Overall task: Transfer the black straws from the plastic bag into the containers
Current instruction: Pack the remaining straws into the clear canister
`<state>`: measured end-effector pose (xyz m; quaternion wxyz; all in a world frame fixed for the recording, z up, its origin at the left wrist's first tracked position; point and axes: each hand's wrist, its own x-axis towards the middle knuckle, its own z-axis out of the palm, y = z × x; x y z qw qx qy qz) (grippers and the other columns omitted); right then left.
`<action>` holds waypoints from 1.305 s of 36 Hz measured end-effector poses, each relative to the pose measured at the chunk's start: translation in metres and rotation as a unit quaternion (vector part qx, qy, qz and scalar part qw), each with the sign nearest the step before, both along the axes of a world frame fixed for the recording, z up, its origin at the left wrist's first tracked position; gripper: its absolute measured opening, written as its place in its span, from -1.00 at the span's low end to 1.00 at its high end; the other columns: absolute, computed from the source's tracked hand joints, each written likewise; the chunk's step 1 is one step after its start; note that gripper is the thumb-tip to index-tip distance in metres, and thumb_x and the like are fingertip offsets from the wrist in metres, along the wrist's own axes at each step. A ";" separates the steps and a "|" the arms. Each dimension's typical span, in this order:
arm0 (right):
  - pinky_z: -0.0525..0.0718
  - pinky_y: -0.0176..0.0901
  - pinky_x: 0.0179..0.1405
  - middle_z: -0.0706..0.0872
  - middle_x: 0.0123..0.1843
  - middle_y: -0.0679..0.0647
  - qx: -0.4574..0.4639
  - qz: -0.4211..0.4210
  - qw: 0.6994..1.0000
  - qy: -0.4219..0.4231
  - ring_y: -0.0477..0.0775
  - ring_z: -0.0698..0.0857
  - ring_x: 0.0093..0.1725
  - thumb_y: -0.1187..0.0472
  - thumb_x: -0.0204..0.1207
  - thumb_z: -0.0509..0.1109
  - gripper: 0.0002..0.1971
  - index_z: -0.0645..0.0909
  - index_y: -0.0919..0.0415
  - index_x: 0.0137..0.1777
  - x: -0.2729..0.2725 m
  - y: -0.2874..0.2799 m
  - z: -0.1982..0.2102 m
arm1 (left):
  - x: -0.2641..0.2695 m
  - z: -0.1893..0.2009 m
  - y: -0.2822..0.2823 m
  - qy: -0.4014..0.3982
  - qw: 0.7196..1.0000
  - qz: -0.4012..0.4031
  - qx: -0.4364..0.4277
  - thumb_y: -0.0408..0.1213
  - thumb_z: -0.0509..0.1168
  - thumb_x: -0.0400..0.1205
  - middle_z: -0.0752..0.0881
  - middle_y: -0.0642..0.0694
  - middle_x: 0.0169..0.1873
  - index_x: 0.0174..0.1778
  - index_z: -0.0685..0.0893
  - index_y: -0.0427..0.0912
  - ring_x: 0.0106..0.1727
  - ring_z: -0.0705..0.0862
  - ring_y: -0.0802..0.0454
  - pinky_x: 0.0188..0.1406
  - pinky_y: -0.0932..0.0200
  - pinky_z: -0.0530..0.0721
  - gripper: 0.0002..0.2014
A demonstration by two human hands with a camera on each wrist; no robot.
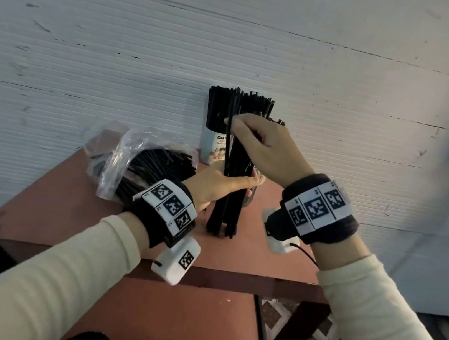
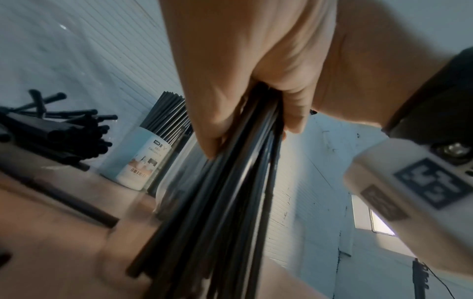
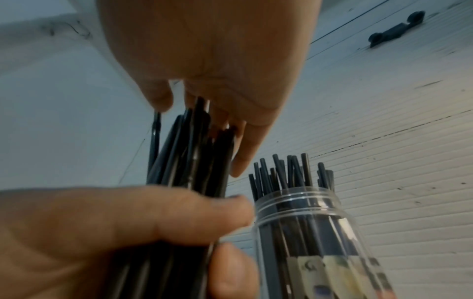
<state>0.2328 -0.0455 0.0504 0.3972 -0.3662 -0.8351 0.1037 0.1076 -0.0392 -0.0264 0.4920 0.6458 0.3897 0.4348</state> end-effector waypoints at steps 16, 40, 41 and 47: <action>0.60 -0.39 0.13 0.63 0.24 -0.01 0.084 0.005 0.994 0.065 -0.15 0.66 0.07 0.34 0.59 0.30 -0.55 0.43 0.14 0.47 0.001 0.003 -0.012 | 0.006 0.003 -0.001 0.025 0.998 -0.025 -0.050 -0.42 0.40 0.61 0.68 -0.52 0.13 0.23 0.62 -0.52 0.06 0.68 -0.14 -0.06 0.35 0.72 -0.68; 0.44 -0.44 0.16 0.43 0.27 -0.08 0.049 -0.062 0.995 0.057 -0.11 0.48 0.26 -0.35 0.23 0.48 -0.16 0.41 0.03 0.47 0.028 -0.013 -0.003 | 0.000 0.023 -0.017 0.141 0.989 -0.054 0.008 0.05 0.36 0.63 0.78 -0.07 -0.29 -0.19 0.69 -0.28 -0.03 0.82 -0.02 0.20 0.07 0.65 -0.60; 0.48 -0.43 0.16 0.42 0.27 -0.10 0.011 -0.043 0.997 0.055 -0.13 0.49 0.26 -0.36 0.20 0.51 -0.16 0.43 -0.02 0.46 0.030 -0.014 -0.004 | -0.001 0.024 -0.020 0.156 0.984 -0.080 0.021 0.03 0.37 0.63 0.78 -0.08 -0.29 -0.19 0.70 -0.27 -0.05 0.82 -0.02 0.24 -0.01 0.67 -0.63; 0.72 -0.15 0.03 0.77 -0.04 0.13 -0.116 0.072 0.991 -0.001 -0.03 0.75 -0.03 0.08 0.37 0.63 -0.66 0.70 0.17 0.10 0.023 -0.021 -0.013 | 0.003 0.026 -0.019 0.120 0.979 -0.157 0.038 -0.36 0.42 0.63 0.67 -0.15 -0.42 -0.16 0.62 -0.22 -0.24 0.72 -0.11 0.08 -0.15 0.72 -0.89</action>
